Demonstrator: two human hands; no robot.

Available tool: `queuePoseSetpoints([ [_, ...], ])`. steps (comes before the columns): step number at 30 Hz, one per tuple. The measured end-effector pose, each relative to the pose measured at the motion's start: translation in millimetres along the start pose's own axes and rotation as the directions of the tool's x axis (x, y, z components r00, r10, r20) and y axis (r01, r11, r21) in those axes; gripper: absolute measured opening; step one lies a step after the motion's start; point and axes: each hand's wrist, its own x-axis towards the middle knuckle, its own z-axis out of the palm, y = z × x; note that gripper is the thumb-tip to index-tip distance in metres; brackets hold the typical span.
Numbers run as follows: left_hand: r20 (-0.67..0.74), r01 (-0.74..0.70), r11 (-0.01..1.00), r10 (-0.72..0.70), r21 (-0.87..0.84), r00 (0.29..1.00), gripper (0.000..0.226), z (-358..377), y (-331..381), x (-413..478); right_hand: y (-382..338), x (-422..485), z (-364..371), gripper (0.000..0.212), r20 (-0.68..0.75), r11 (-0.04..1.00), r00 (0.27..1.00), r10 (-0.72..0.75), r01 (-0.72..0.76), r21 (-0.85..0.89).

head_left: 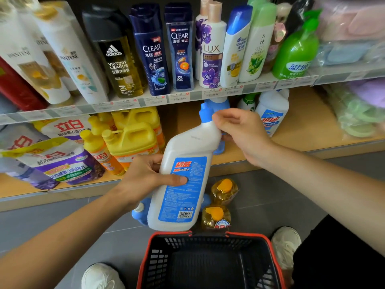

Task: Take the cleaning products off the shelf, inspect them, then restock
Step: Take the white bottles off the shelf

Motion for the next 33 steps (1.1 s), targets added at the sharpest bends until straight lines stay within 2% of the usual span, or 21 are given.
queuePoseSetpoints([
  [2, -0.062, -0.007, 1.0, 0.005, -0.022, 0.998, 0.041, -0.9, -0.7, 0.9, 7.9, -6.2, 3.1, 0.032, 0.027, 0.999, 0.999, 0.03, -0.029, -0.026],
  [4, -0.092, -0.034, 0.997, 0.027, -0.074, 0.995, 0.042, -2.1, 2.1, 0.8, 14.7, -15.0, 6.5, 0.04, 0.204, 0.993, 0.972, 0.114, -0.112, -0.021],
  [7, -0.096, -0.081, 0.98, 0.064, -0.179, 0.993, 0.049, -4.6, 8.4, 1.6, 25.6, -31.1, 14.0, 0.056, 0.517, 0.977, 0.83, 0.207, -0.201, -0.067],
  [9, -0.076, -0.096, 0.964, 0.08, -0.248, 0.994, 0.049, -5.6, 11.8, 0.7, 30.8, -40.4, 19.2, 0.06, 0.615, 0.973, 0.761, 0.206, -0.225, -0.047],
  [11, -0.044, -0.108, 0.949, 0.1, -0.296, 0.994, 0.049, -5.4, 17.3, -2.5, 32.1, -47.9, 22.9, 0.059, 0.661, 0.971, 0.736, 0.146, -0.236, 0.049],
  [13, -0.064, -0.158, 0.949, 0.146, -0.272, 0.987, 0.051, -2.9, 24.2, -6.5, 29.9, -54.4, 24.9, 0.057, 0.613, 0.971, 0.786, 0.081, -0.2, 0.128],
  [15, -0.219, -0.268, 0.956, 0.237, -0.122, 0.947, 0.053, 2.8, 29.5, -10.6, 25.8, -60.5, 26.4, 0.054, 0.47, 0.988, 0.882, 0.018, -0.088, 0.128],
  [17, -0.39, -0.325, 0.946, 0.3, 0.0, 0.871, 0.054, 12.9, 30.9, -18.7, 22.5, -66.7, 29.1, 0.054, 0.309, 0.999, 0.95, -0.049, 0.04, 0.037],
  [19, -0.388, -0.368, 0.93, 0.342, 0.006, 0.856, 0.052, 27.5, 27.7, -28.8, 18.1, -72.9, 33.8, 0.056, 0.168, 0.987, 0.979, -0.118, 0.135, -0.092],
  [21, -0.305, -0.379, 0.925, 0.352, -0.031, 0.885, 0.052, 42.9, 25.3, -37.4, 14.7, -79.6, 38.2, 0.06, 0.104, 0.962, 0.977, -0.184, 0.201, -0.183],
  [24, -0.346, -0.338, 0.937, 0.288, -0.092, 0.893, 0.062, 46.2, 29.6, -42.0, 14.5, -90.8, 43.4, 0.063, 0.224, 0.935, 0.95, -0.218, 0.269, -0.231],
  [26, -0.346, -0.305, 0.941, 0.24, -0.148, 0.907, 0.064, 34.9, 33.1, -44.9, 12.4, -95.8, 42.7, 0.062, 0.306, 0.948, 0.931, -0.199, 0.262, -0.179],
  [28, -0.299, -0.234, 0.95, 0.166, -0.208, 0.94, 0.062, 22.3, 35.0, -47.7, 6.2, -94.2, 37.5, 0.053, 0.322, 0.968, 0.927, -0.191, 0.233, -0.097],
  [30, -0.219, -0.162, 0.939, 0.097, -0.304, 0.971, 0.063, 15.2, 35.7, -50.0, -3.0, -88.0, 33.3, 0.044, 0.31, 0.961, 0.925, -0.221, 0.261, -0.094],
  [31, -0.17, -0.139, 0.923, 0.082, -0.36, 0.982, 0.062, 14.1, 35.3, -51.4, -5.8, -85.4, 32.3, 0.051, 0.312, 0.962, 0.925, -0.218, 0.258, -0.093],
  [33, -0.088, -0.14, 0.876, 0.112, -0.462, 0.99, 0.055, 14.5, 35.8, -53.0, -13.8, -85.0, 33.0, 0.08, 0.383, 0.999, 0.923, -0.036, 0.025, 0.034],
])
